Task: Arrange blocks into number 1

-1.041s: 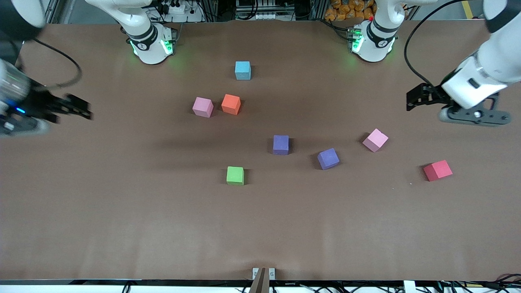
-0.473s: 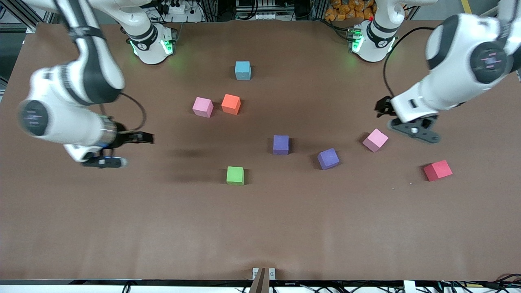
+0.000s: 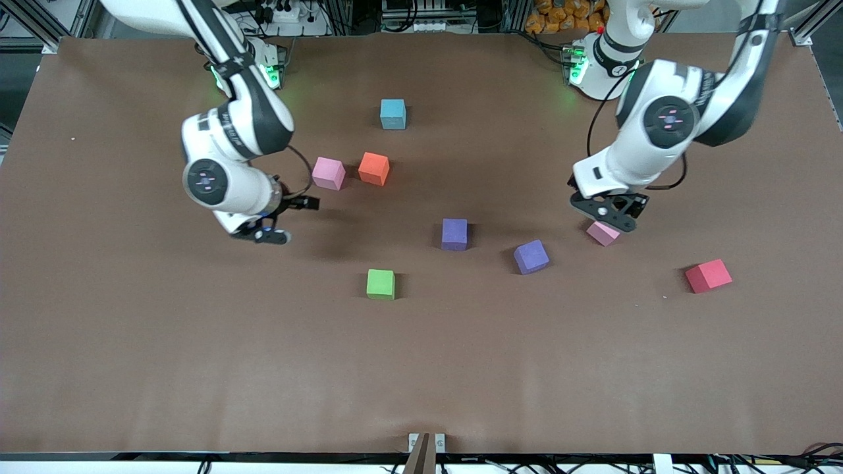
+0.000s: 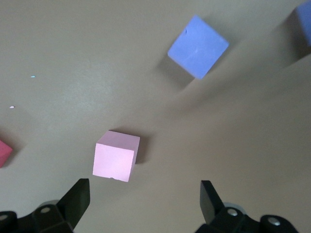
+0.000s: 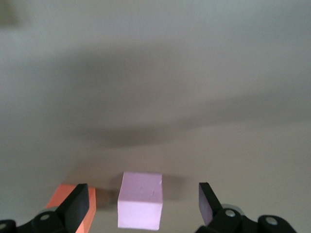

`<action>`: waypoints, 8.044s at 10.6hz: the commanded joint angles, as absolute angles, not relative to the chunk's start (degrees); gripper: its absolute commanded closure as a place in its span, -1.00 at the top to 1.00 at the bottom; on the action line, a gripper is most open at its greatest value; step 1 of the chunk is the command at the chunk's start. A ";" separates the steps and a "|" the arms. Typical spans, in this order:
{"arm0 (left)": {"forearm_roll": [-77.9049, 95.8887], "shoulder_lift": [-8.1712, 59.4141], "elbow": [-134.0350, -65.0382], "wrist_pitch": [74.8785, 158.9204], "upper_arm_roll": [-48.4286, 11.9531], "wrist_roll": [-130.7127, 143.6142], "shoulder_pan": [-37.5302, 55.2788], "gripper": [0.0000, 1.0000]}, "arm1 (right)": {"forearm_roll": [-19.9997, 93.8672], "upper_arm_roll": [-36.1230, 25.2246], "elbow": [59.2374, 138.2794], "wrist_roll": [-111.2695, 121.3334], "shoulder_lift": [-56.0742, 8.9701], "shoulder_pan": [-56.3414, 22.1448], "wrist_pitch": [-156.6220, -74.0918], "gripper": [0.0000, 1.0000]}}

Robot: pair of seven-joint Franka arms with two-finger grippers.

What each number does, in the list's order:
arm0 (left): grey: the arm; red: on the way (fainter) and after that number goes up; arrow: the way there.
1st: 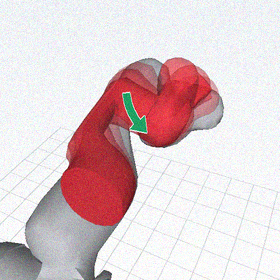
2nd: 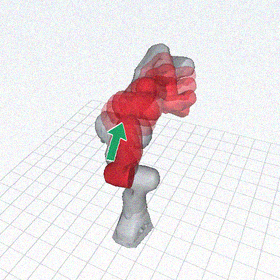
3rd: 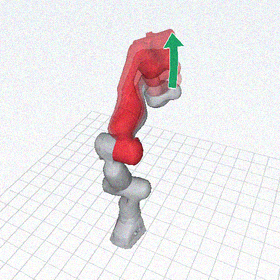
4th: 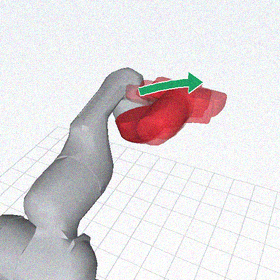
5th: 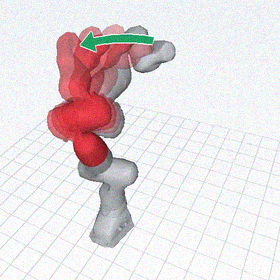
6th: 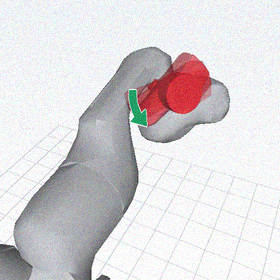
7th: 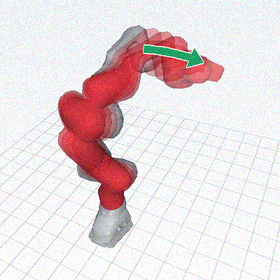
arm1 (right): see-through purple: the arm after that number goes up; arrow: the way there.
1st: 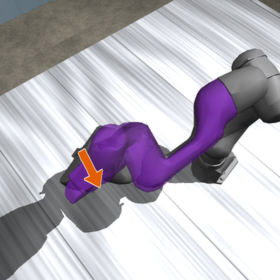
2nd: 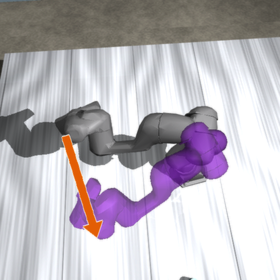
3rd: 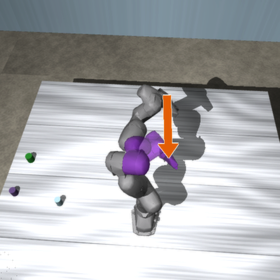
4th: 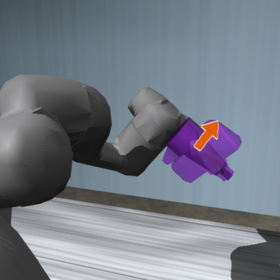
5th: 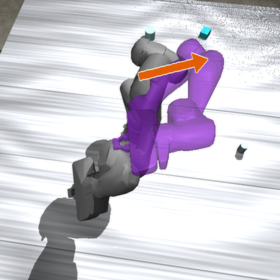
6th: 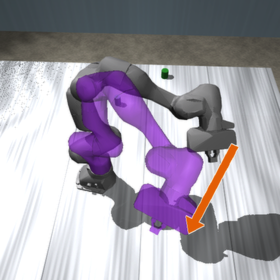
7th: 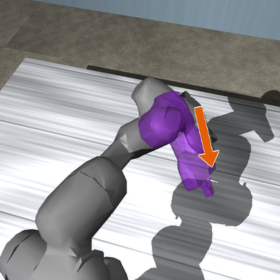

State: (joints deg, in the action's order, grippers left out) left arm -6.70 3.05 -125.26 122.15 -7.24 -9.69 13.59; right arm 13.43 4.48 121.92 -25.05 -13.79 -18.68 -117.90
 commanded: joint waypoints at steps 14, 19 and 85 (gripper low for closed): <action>-9.58 13.97 -135.44 147.57 2.20 -22.41 12.57 1.00 | 18.90 4.13 130.52 -26.28 -18.89 -25.31 -125.50 1.00; -9.05 14.94 -136.32 148.44 2.28 -22.32 12.57 0.54 | 21.18 4.22 130.43 -26.10 -19.51 -26.19 -125.60 0.03; 11.79 36.04 -92.56 125.95 -6.51 63.38 56.78 1.00 | 17.14 7.03 137.29 -2.64 4.04 -13.10 -123.05 0.04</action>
